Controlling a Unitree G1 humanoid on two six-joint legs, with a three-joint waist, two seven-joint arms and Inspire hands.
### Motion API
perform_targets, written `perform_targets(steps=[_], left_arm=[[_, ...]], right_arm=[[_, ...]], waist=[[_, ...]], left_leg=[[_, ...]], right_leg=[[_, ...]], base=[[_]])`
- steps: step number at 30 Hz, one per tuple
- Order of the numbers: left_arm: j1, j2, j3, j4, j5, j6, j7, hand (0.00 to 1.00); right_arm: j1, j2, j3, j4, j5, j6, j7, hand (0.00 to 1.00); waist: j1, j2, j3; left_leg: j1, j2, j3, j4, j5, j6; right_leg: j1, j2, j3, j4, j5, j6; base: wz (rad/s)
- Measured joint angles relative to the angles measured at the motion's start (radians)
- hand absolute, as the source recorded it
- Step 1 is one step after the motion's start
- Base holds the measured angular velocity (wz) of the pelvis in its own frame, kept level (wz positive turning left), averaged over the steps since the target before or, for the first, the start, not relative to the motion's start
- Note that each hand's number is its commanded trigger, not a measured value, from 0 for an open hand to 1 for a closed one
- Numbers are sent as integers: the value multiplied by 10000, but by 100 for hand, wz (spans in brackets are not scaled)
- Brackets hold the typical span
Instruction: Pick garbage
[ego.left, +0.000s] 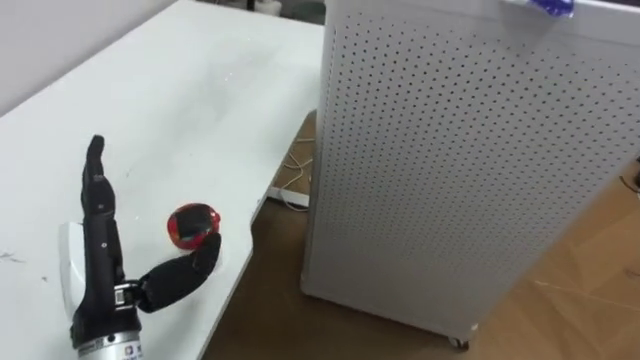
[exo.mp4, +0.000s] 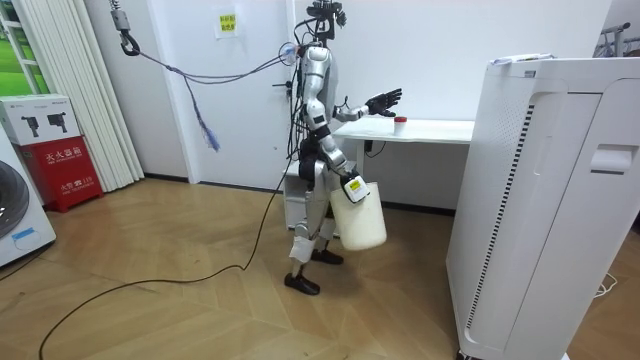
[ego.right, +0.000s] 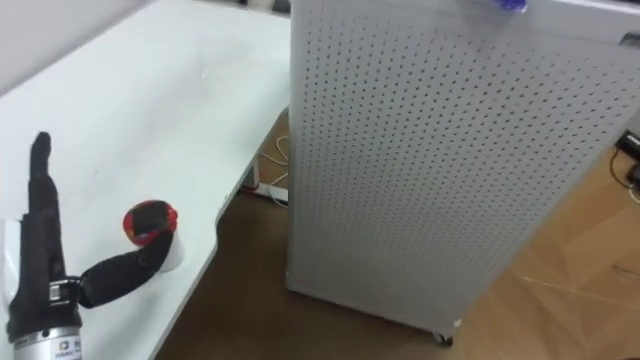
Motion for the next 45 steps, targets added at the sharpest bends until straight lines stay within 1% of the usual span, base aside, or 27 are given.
perform_targets(steps=[1, 3, 6, 14, 18, 22, 24, 27, 28, 31, 34, 38, 41, 43, 45], left_arm=[[130, -1, -19, 0, 0, 1, 0, 0], [287, 4, -24, 0, 0, 2, 2, 0], [315, 5, -66, 0, 4, 15, -2, 0], [328, 23, -63, 8, 5, 17, 9, 0], [506, 23, -71, 19, 0, 16, 97, 0], [551, 21, -90, 517, -2, 18, 104, 0], [558, 18, -99, 605, -12, 19, 102, 0], [562, 16, -99, 669, -13, 19, 92, 0], [562, 14, -99, 719, -13, 19, 68, 0], [610, 12, -115, 801, -23, 68, -96, 0], [633, 12, -277, 805, -25, 137, -184, 0], [638, -4, -296, 921, -42, 150, -459, 0], [670, 0, -301, 1019, -160, 268, -584, 0], [663, -2, -310, 1136, -555, 272, -618, 0], [647, -13, -326, 1298, -1005, 280, -622, 0]], right_arm=[[92, -6, 0, 1, -1, 10, 56, 100], [119, -15, -7, 8, 7, 105, 59, 100], [116, -24, -7, 9, 8, 174, 155, 100], [125, -51, -4, -25, 12, 208, 364, 100], [124, -59, -5, -25, -7, 208, 362, 100], [112, -60, -5, -23, -15, 209, 359, 100], [112, -62, -5, -22, -11, 212, 363, 100], [111, -61, -6, -22, -12, 216, 457, 100], [112, -60, -5, -22, -12, 217, 483, 100], [110, -56, -5, -28, -106, 227, 614, 100], [110, -55, -8, -52, -328, 253, 688, 100], [109, -36, -27, -115, -411, 346, 806, 100], [116, 35, -34, -114, -410, 419, 799, 100], [99, 84, -35, -115, -395, 430, 800, 100], [101, 112, -35, -114, -392, 433, 795, 100]], waist=[[-46, 58, -38], [-119, 88, -60], [-144, 62, -61], [-132, 6, -56], [-150, -7, -42], [-154, -4, -19], [-151, -3, -14], [-156, -7, -14], [-158, -7, -15], [-165, -29, -30], [-180, -53, -46], [-204, -107, -85], [-253, -125, -96], [-394, -125, -96], [-436, -122, -95]], left_leg=[[51, -3, -25, -2, 0, -12], [82, -1, -20, 9, 12, -31], [88, 28, -18, 32, 30, -57], [156, 41, -9, 78, 32, -54], [156, 42, -9, 71, 31, -55], [152, 41, -9, 62, 28, -56], [137, 44, -17, 66, 24, -56], [144, 57, 16, 42, 24, -56], [153, 104, 45, 39, 24, -57], [161, 160, 129, 17, 20, -63], [159, 167, 158, 2, 15, -68], [174, 171, 154, 9, 9, -76], [183, 169, 121, 33, -8, -79], [186, 167, 102, 41, -10, -78], [190, 182, 114, 34, -12, -77]], right_leg=[[-2, 18, -7, 85, 0, -1], [5, 32, -58, 122, 5, -12], [5, 71, -71, 155, 40, -68], [26, 70, -90, 300, 42, -71], [13, 70, -96, 307, 42, -71], [-2, 70, -128, 301, 42, -71], [-10, 70, -210, 299, 42, -71], [-39, 69, -210, 297, 42, -71], [-48, 69, -210, 296, 42, -71], [-101, 72, -207, 305, 42, -71], [-137, 72, -210, 311, 44, -74], [-142, 72, -205, 314, 45, -76], [-136, 78, -206, 317, 55, -92], [-134, 77, -208, 330, 58, -97], [-155, 80, -200, 387, 58, -97]], base=[[-3], [-7], [-4], [0], [0], [0], [0], [-3], [-7], [-10], [-6], [-2], [-2], [0], [0]])
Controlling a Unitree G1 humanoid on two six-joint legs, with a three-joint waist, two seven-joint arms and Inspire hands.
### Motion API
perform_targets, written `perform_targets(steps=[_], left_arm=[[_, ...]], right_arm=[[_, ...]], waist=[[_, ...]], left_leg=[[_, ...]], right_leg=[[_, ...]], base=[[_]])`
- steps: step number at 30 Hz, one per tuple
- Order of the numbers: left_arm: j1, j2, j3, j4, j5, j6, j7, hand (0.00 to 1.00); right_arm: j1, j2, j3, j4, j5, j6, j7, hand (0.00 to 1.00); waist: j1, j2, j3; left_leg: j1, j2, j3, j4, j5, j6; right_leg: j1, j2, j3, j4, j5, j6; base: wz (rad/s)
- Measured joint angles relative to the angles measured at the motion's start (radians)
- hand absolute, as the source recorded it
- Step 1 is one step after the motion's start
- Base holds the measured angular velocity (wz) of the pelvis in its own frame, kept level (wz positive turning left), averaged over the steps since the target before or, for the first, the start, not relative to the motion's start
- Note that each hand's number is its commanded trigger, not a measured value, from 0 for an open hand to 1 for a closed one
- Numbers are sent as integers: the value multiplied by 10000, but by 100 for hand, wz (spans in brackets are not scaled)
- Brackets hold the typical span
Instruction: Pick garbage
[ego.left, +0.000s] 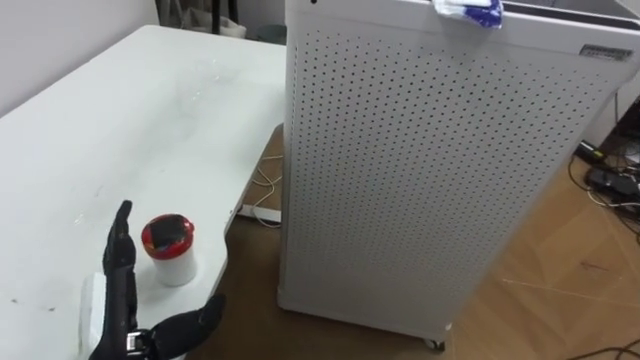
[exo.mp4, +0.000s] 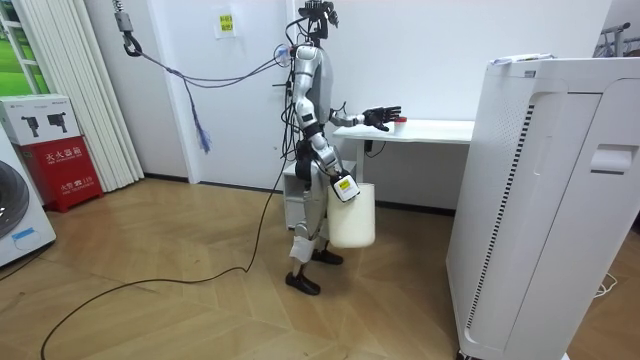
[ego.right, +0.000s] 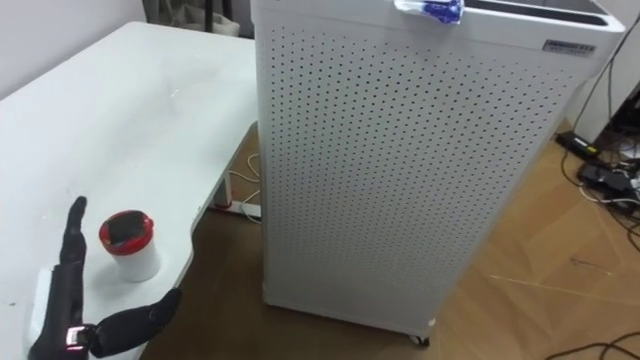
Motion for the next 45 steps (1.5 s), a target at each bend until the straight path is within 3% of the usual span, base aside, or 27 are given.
perform_targets(steps=[7, 17, 25, 32, 37, 45], left_arm=[[-13, -95, -24, 98, -1284, 20, 50, 0], [-183, -285, -52, 205, -1850, 229, 174, 0], [-387, -291, 19, 328, -1858, 308, 356, 0], [-480, -290, 80, 507, -1856, 308, 373, 0], [-1131, -305, 62, 1094, -1955, 307, 393, 0], [-1286, -294, 71, 1288, -2541, 305, 587, 0]], right_arm=[[10, 37, 6, -73, 10, 100, -37, 100], [255, 48, 5, -592, 48, 221, -60, 100], [434, 37, -37, -831, 42, 223, -89, 100], [658, 54, -52, -1126, 49, 218, -148, 100], [671, 61, -44, -1130, 55, 218, -156, 100], [671, 95, -53, -1133, 92, 218, -147, 100]], waist=[[-88, -69, 52], [-92, -63, 58], [-129, 39, 126], [-287, 36, 105], [-367, 63, 117], [-562, 134, 89]], left_leg=[[-5, 14, 9, 6, -32, 0], [-18, 11, -7, 111, -56, -25], [13, 150, 106, 141, -121, -106], [47, 180, 119, 250, -148, -128], [37, 184, 82, 418, -270, -99], [-35, 224, 65, 664, -371, -86]], right_leg=[[-24, 10, 1, 72, 0, 0], [-7, 63, 10, 47, 0, 0], [0, 161, 26, 55, 25, -41], [31, 200, 29, 67, 41, -66], [156, 215, 21, 65, 42, -69], [188, 256, 36, 88, 47, -77]], base=[[-1], [0], [-4], [-1], [1], [0]])
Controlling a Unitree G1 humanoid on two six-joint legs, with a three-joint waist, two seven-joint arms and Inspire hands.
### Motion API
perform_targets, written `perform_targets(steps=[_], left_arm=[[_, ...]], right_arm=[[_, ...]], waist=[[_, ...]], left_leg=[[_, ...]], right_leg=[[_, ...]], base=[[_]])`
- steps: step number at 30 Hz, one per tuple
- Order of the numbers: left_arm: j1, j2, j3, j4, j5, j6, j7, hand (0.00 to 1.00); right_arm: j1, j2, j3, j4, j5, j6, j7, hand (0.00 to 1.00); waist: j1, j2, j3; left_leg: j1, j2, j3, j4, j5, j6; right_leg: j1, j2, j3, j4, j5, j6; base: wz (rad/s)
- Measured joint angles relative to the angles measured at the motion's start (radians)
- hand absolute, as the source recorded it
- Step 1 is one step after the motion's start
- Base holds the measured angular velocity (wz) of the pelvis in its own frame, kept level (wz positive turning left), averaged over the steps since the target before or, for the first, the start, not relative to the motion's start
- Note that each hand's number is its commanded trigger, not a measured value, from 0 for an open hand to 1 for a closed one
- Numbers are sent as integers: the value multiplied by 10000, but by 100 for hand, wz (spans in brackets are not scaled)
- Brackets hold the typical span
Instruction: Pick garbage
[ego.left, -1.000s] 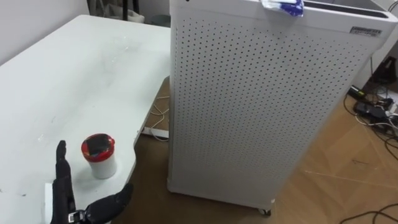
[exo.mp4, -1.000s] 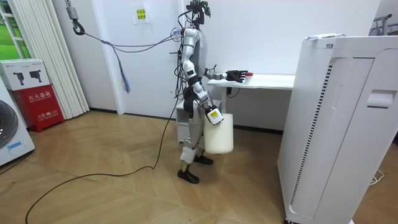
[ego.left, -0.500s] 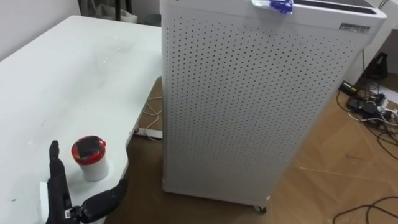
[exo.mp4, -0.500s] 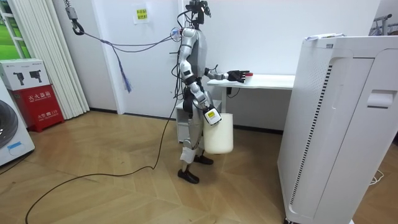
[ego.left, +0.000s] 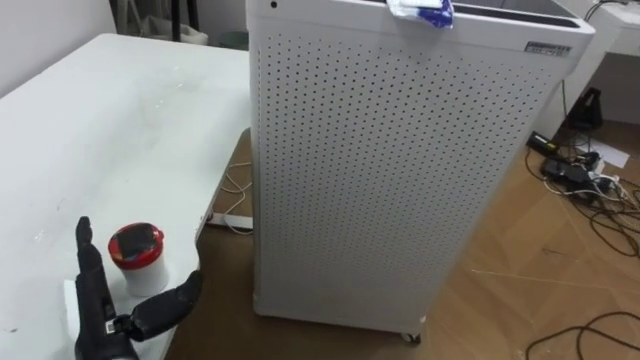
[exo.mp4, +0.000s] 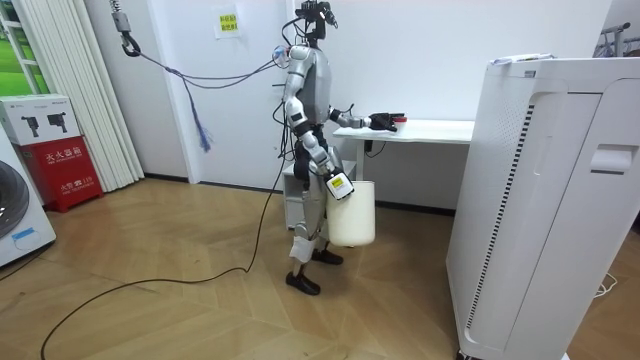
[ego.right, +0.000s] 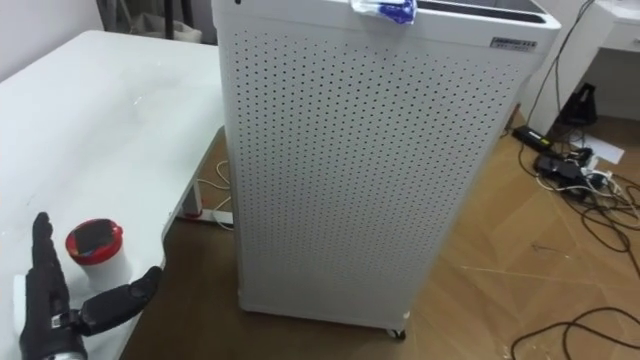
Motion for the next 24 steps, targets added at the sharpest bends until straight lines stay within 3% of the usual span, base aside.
perform_targets(steps=[12, 24], left_arm=[[-59, 46, 67, 432, -103, 0, -44, 0], [-683, 53, 276, 1282, -297, -65, -143, 0]], right_arm=[[66, 44, -64, 1, 0, 0, 9, 100], [206, 70, -70, -63, 128, 15, -3, 100]], waist=[[-31, -24, -26], [27, -111, -46]], left_leg=[[-82, 111, -2, 222, -80, 8], [-138, 163, 170, 337, -162, 12]], right_leg=[[-54, 24, -52, 149, 0, 0], [-209, -4, -55, 329, 4, -6]], base=[[0], [-4]])
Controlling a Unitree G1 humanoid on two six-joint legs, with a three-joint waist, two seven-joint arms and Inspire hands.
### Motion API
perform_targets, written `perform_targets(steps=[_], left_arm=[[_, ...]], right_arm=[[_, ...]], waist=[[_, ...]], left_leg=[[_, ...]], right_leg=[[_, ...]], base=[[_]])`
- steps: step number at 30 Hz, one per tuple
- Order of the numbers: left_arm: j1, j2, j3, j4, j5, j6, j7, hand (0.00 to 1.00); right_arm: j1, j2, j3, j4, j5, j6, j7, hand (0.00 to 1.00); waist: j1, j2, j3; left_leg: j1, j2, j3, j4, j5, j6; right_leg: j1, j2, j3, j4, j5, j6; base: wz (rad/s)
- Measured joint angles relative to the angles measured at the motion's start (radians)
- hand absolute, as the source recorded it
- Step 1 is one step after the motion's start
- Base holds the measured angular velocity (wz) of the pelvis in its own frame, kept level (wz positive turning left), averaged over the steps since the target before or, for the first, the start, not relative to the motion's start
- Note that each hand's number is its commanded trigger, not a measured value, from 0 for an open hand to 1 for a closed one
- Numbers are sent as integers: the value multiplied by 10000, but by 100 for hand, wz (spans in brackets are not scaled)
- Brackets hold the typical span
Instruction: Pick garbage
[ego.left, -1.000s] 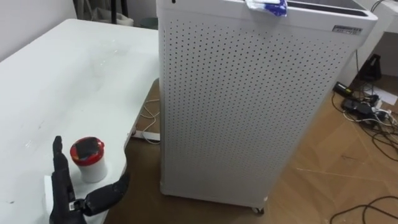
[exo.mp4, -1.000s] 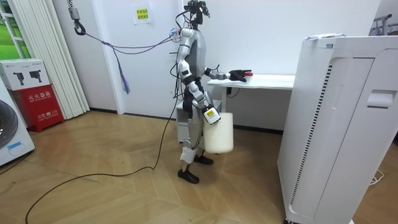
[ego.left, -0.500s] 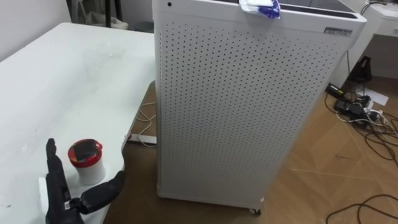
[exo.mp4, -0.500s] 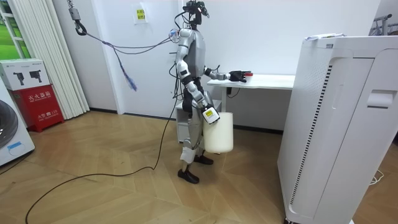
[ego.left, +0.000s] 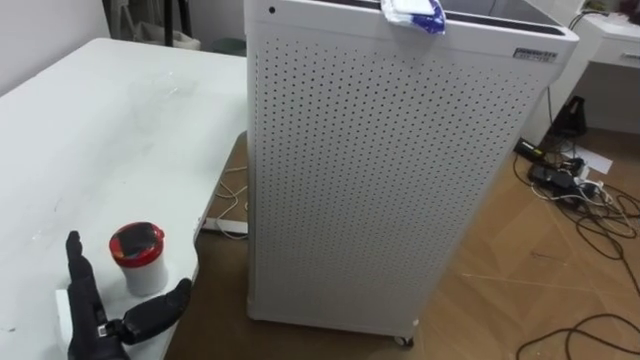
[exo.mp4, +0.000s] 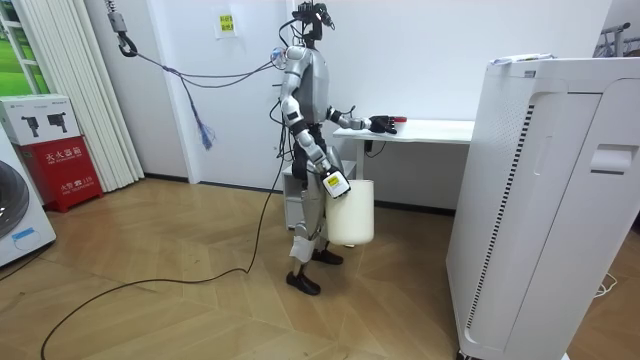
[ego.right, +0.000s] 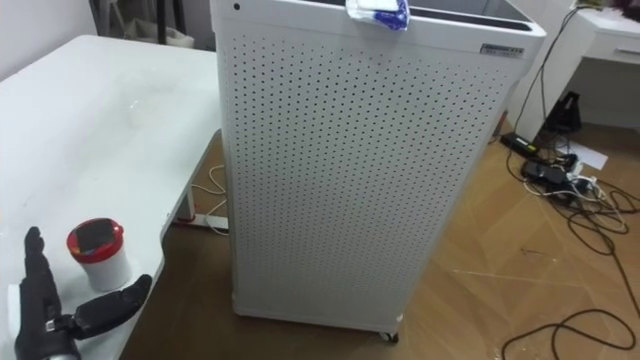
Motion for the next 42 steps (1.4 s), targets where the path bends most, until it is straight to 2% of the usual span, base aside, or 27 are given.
perform_targets(steps=[8, 12, 16, 25, 26, 27, 28, 33, 39, 42], left_arm=[[-83, -2, 143, 103, -8, 20, -207, 0], [-467, -4, 180, 508, -2, 61, -346, 0], [-727, -8, 419, 799, -3, 76, -455, 0], [-867, -9, 551, 927, -218, 77, -588, 0], [-897, -9, 551, 955, -243, 77, -589, 21], [-998, -10, 546, 1040, -372, 76, -588, 52], [-1114, -7, 551, 1175, -393, 76, -586, 100], [-1280, 8, 739, 1339, -408, 76, -437, 100], [-1282, 318, 1123, 1360, -963, 126, -278, 100], [-1282, 331, 1138, 1372, -983, 129, -176, 100]], right_arm=[[209, 11, -85, -332, 30, 131, -31, 100], [222, 15, -97, -330, 16, 137, -33, 100], [222, 13, -101, -331, 18, 140, -33, 100], [209, 13, -91, -327, 23, 146, -34, 100], [207, 13, -91, -327, 19, 155, -34, 100], [196, 13, -89, -327, 17, 195, -34, 100], [189, 13, -90, -327, 1, 210, -34, 100], [192, 13, -91, -327, -6, 212, -34, 100], [192, 12, -91, -327, -5, 226, -34, 100], [187, 12, -90, -327, -7, 229, -31, 100]], waist=[[0, 7, -17], [14, 3, -27], [2, 15, -21], [-57, 52, 5], [-66, 52, 6], [-69, 54, 7], [-70, 55, 8], [-70, 56, 9], [-81, 61, 17], [-86, 84, 34]], left_leg=[[-17, 20, 31, 32, -4, 3], [-9, 38, 58, 34, 28, 51], [-5, 67, 97, 48, 21, 42], [4, 84, 108, 46, 17, 34], [0, 84, 107, 47, 17, 34], [-8, 84, 101, 51, 15, 30], [-9, 85, 99, 50, 15, 24], [-16, 96, 94, 56, 18, 13], [-34, 85, 91, 70, 5, 15], [-34, 71, 91, 62, -2, 30]], right_leg=[[-17, 1, -17, -8, 23, -35], [-18, 13, -1, -12, 32, -46], [-22, 30, 13, -13, 42, -61], [-19, 48, 52, -13, 45, -66], [-19, 48, 50, -14, 45, -66], [-18, 51, 47, -13, 45, -66], [-16, 53, 47, -13, 45, -67], [-15, 67, 52, -14, 49, -73], [-22, 58, 49, -18, 51, -75], [-25, 41, 46, -19, 52, -73]], base=[[0], [0], [-3], [0], [0], [0], [0], [0], [0], [0]])
